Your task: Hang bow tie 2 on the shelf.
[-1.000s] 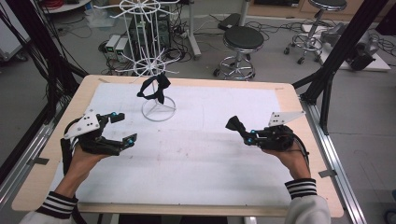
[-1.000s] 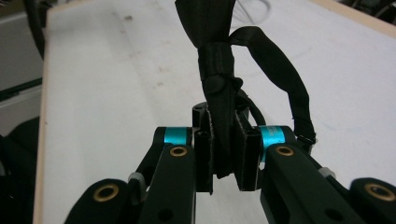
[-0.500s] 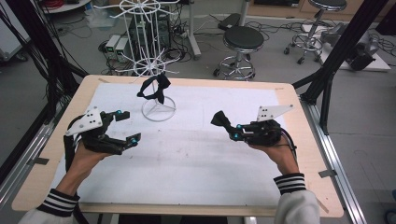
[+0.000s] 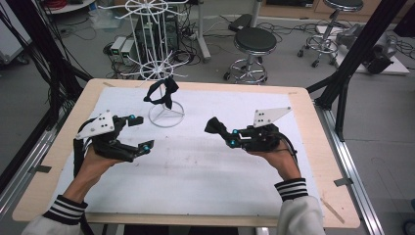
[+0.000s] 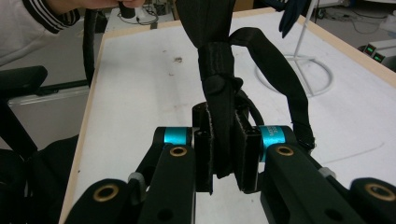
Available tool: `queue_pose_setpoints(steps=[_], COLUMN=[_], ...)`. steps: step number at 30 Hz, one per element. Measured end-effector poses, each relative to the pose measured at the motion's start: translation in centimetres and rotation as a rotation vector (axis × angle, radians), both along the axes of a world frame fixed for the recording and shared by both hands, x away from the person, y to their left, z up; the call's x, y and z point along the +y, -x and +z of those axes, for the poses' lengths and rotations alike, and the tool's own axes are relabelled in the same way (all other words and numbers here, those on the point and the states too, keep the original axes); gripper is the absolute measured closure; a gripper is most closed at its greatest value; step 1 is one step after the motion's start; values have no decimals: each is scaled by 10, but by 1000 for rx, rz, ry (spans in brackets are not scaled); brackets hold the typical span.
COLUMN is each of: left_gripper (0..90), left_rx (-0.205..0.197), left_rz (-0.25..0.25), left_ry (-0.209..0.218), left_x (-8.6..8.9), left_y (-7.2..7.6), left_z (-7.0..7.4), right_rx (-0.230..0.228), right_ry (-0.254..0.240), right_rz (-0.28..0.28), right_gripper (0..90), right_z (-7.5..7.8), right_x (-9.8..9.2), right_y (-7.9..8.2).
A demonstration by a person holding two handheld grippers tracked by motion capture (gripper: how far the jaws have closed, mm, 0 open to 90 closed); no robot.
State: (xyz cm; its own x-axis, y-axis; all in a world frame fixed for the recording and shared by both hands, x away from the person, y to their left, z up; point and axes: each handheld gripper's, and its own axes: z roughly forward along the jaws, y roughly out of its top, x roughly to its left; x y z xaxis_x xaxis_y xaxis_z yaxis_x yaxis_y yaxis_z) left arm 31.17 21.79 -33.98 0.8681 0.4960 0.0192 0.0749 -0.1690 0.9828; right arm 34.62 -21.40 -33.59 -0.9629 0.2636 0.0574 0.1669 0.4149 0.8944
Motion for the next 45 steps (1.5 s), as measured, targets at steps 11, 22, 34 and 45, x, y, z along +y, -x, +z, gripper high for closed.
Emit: queue_pose_setpoints(steps=[11,22,34,45], left_gripper=[128,128,170,398], left_rx=[0,11,39,48], left_rz=[-48,-91,-157,-218], left_ry=[-16,-25,-34,-23], left_x=[-22,-39,-54,-59], left_y=[-5,-8,-9,-10], left_z=[11,18,20,21], right_rx=[-20,-34,-50,-48], right_ry=[-9,2,30,36], right_rz=[66,127,164,185], right_gripper=[814,814,812,811], right_z=[5,7,4,4], right_x=[33,65,85,90], right_y=[-3,-4,-5,-4])
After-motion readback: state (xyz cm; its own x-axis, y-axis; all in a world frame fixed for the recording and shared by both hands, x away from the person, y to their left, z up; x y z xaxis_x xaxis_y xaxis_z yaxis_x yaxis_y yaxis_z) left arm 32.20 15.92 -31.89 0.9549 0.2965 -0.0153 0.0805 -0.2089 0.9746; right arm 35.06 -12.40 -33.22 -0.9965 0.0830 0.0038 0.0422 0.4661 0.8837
